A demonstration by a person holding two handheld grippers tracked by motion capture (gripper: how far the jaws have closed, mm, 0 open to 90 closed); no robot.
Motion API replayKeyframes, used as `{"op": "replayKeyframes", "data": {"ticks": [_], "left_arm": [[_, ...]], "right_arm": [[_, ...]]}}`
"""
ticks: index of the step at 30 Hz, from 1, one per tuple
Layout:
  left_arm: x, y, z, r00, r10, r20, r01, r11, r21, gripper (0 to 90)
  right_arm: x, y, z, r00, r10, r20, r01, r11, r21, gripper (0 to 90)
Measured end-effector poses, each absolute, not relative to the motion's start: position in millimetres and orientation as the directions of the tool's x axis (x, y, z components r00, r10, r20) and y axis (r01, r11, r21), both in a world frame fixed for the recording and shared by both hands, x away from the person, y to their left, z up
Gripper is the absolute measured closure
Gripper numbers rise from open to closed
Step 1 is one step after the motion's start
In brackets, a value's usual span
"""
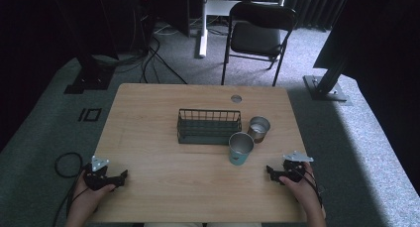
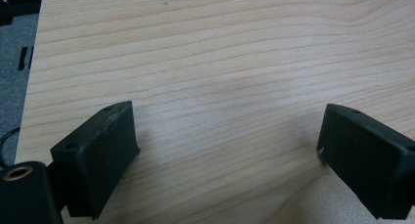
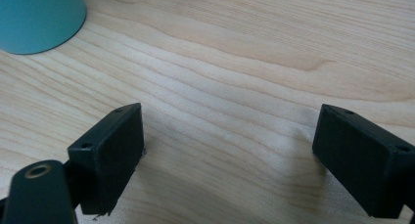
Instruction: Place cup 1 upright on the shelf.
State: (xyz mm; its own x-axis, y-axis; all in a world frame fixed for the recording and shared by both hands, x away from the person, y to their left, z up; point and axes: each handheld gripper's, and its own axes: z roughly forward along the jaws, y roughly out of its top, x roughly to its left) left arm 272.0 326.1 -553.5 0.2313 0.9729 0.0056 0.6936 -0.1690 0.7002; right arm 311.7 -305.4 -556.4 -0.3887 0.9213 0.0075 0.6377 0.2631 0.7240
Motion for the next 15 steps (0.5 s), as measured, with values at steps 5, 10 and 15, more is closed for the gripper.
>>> {"op": "replayKeyframes", "data": {"ticks": [5,10,15], "left_arm": [[272.0,326.1,-553.5,0.231,0.973,0.005,0.694,-0.169,0.7,8.4],[272.0,326.1,-553.4,0.232,0.973,0.006,0.694,-0.169,0.7,8.4],[271.7,325.4,-553.3,0.251,0.968,0.007,0.69,-0.184,0.7,8.4]], "right_arm": [[311.7,-305.4,-556.3,-0.389,0.921,0.007,0.638,0.263,0.724,11.5],[311.7,-305.4,-556.3,-0.389,0.921,0.007,0.638,0.263,0.724,11.5],[311.7,-305.4,-556.3,-0.389,0.921,0.007,0.638,0.263,0.724,11.5]]}}
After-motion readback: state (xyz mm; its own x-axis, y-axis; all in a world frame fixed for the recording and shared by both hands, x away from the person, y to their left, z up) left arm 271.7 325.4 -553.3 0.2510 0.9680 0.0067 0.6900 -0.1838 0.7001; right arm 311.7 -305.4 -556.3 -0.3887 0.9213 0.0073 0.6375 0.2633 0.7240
